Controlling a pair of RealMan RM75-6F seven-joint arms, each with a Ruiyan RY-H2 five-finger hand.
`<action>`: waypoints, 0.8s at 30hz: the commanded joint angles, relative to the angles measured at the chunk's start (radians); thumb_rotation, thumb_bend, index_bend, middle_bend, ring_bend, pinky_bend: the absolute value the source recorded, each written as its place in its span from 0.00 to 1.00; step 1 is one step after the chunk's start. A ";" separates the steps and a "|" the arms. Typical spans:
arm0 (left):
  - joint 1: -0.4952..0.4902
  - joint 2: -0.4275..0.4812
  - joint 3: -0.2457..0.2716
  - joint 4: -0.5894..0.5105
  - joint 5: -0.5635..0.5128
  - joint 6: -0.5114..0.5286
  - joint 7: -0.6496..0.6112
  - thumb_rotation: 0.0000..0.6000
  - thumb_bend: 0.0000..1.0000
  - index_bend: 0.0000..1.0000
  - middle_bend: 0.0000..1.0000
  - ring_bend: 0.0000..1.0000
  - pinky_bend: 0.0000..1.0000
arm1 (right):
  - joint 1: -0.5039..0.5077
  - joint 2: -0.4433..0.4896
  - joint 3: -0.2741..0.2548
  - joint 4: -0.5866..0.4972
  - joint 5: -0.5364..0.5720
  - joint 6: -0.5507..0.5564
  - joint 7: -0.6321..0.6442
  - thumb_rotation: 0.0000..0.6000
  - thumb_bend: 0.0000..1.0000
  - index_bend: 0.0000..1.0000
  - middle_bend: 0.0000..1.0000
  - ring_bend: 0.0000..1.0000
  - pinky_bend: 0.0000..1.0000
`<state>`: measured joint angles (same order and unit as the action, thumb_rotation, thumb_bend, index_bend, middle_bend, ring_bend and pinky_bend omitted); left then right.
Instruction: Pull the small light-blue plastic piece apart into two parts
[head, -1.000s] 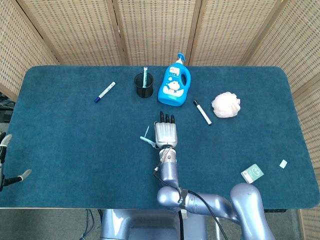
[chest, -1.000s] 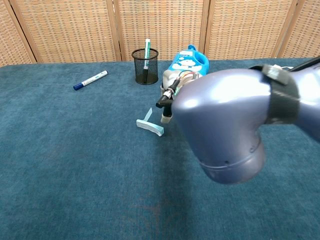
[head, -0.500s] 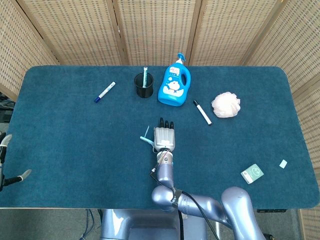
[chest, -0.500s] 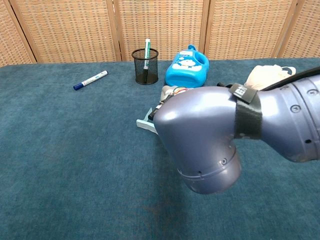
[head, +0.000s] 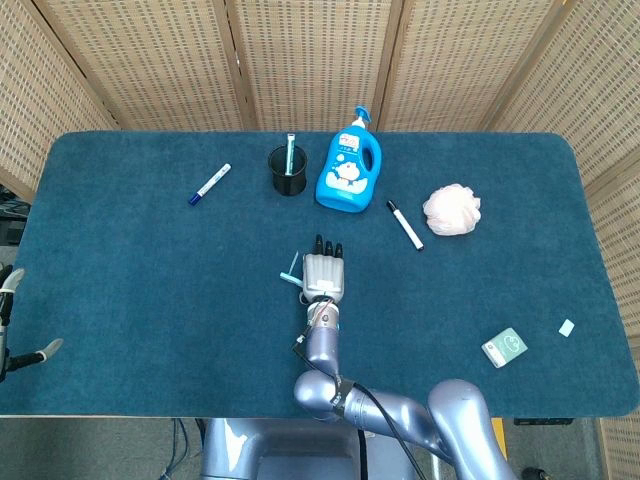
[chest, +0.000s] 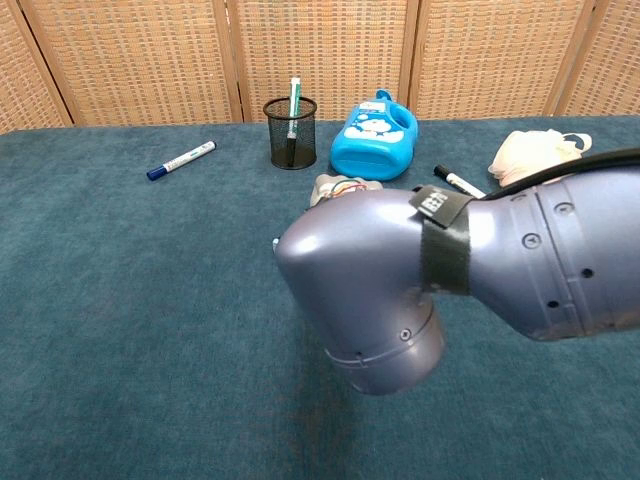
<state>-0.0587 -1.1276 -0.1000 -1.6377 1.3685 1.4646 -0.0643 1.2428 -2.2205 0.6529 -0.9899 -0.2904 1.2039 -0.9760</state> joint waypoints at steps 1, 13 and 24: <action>0.000 0.000 0.000 0.001 -0.001 0.000 -0.001 1.00 0.00 0.00 0.00 0.00 0.00 | 0.007 -0.009 0.007 0.015 -0.003 -0.006 0.003 1.00 0.26 0.43 0.00 0.00 0.00; -0.001 0.001 0.000 0.001 -0.001 -0.001 -0.003 1.00 0.00 0.00 0.00 0.00 0.00 | 0.018 -0.028 0.024 0.071 -0.032 -0.023 0.006 1.00 0.36 0.50 0.00 0.00 0.00; -0.001 -0.002 0.002 0.001 0.001 0.001 0.002 1.00 0.00 0.00 0.00 0.00 0.00 | 0.007 -0.031 0.033 0.083 -0.039 -0.046 0.005 1.00 0.50 0.54 0.00 0.00 0.00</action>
<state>-0.0601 -1.1296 -0.0978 -1.6365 1.3694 1.4652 -0.0626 1.2499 -2.2516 0.6860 -0.9067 -0.3292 1.1590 -0.9714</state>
